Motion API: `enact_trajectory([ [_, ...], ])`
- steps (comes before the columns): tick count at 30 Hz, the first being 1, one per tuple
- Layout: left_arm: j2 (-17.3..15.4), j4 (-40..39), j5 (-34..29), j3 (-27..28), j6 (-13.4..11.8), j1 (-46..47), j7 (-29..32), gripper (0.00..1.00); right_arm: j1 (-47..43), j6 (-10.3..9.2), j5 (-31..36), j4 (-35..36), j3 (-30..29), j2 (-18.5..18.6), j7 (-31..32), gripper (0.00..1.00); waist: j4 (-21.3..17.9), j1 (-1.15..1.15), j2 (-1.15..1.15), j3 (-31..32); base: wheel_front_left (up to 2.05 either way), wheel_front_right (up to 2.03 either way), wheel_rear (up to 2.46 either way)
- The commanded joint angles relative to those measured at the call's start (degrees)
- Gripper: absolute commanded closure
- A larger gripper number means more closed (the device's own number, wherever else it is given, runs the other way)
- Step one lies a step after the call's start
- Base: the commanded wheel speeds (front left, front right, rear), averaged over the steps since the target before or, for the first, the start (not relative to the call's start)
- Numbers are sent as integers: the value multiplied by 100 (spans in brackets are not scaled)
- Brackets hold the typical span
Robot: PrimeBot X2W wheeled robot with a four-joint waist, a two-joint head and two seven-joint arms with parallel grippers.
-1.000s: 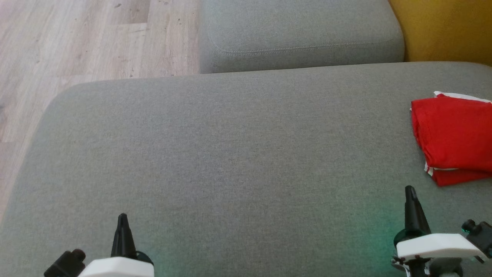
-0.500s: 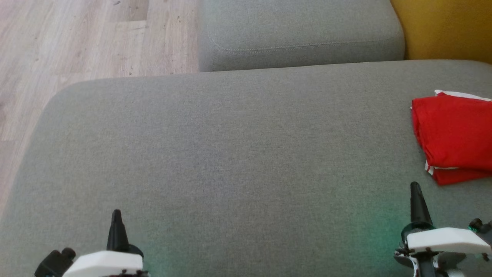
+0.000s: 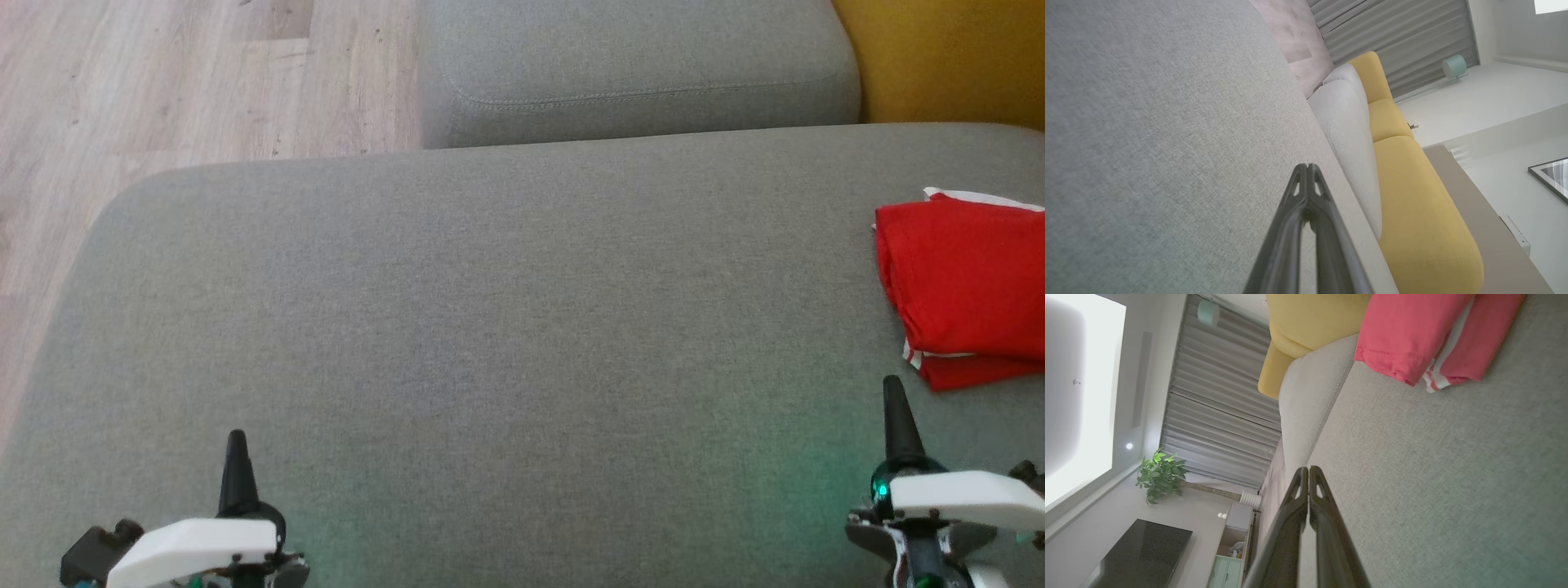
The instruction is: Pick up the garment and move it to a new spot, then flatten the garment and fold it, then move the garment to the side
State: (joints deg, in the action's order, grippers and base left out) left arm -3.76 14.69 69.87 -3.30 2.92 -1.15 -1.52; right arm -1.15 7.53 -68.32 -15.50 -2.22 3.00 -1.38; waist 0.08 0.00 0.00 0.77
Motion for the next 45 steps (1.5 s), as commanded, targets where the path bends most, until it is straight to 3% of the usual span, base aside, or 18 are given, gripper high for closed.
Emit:
enact_trajectory([
  [1, -84, -138, 208, 245, 64, 331, 41, 100, 380, -3, -234, 186, 52, 133, 55, 100, 0, 0, 0, -5, 0, 0, 0],
  [36, -70, -75, 2412, 763, 457, 715, 625, 100, 715, -4, -2546, 159, -236, 127, 631, 100, -8, 0, 0, -95, 0, 0, 0],
  [45, -52, -74, 2391, 788, 457, 717, 645, 100, 717, -4, -2527, 157, -259, 111, 649, 100, -8, 0, 0, -95, 0, 0, 0],
])
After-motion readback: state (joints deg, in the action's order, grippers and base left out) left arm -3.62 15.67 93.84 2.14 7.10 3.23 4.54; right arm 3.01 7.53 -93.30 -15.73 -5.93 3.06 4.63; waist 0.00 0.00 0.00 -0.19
